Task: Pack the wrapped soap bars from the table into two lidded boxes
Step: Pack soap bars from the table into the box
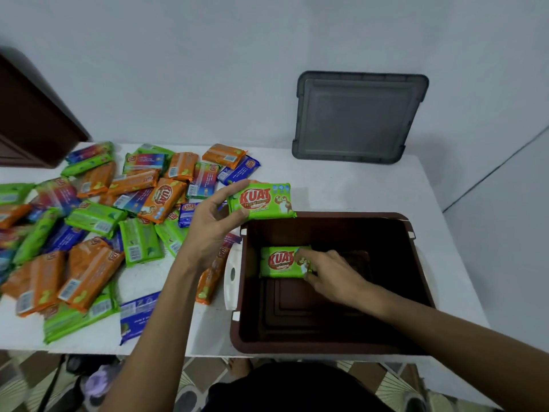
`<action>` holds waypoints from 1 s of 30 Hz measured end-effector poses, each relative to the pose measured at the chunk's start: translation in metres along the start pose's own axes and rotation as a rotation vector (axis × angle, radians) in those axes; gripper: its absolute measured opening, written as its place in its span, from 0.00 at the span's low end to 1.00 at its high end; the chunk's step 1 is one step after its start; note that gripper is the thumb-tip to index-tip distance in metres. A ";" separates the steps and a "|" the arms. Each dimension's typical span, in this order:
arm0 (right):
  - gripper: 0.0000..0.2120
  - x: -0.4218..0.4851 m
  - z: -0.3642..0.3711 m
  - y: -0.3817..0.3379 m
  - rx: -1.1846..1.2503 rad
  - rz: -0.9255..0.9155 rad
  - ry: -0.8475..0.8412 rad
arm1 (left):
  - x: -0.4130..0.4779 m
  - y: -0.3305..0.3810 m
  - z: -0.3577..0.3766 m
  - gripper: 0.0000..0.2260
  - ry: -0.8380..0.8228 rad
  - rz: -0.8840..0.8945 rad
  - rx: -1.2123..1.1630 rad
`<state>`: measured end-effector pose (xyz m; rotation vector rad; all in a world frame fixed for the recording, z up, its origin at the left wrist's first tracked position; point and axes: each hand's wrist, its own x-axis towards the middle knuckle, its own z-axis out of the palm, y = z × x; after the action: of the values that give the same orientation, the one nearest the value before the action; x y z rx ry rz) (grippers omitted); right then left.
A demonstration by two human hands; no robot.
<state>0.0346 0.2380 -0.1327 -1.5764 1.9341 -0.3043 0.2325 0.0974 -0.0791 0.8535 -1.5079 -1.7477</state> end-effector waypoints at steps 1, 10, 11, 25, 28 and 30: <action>0.18 0.000 0.000 -0.001 -0.016 -0.014 -0.005 | 0.000 0.000 0.000 0.20 0.003 0.000 0.009; 0.07 -0.015 -0.061 -0.022 0.742 -0.045 0.366 | -0.013 0.009 0.021 0.22 0.039 0.027 0.030; 0.10 -0.019 -0.068 -0.026 0.921 -0.068 0.345 | -0.015 0.011 0.029 0.22 -0.002 0.021 0.003; 0.09 -0.053 -0.064 0.032 0.650 0.255 0.133 | -0.011 -0.024 0.027 0.16 0.159 0.253 1.058; 0.11 -0.036 -0.049 0.040 0.402 0.277 0.150 | -0.009 -0.024 0.031 0.16 0.207 0.242 0.975; 0.12 -0.034 -0.046 0.037 0.148 0.260 0.173 | -0.008 -0.024 0.034 0.18 0.210 0.250 0.949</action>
<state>-0.0194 0.2709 -0.1057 -1.2216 2.1668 -0.4745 0.2080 0.1257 -0.0989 1.1694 -2.1865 -0.6729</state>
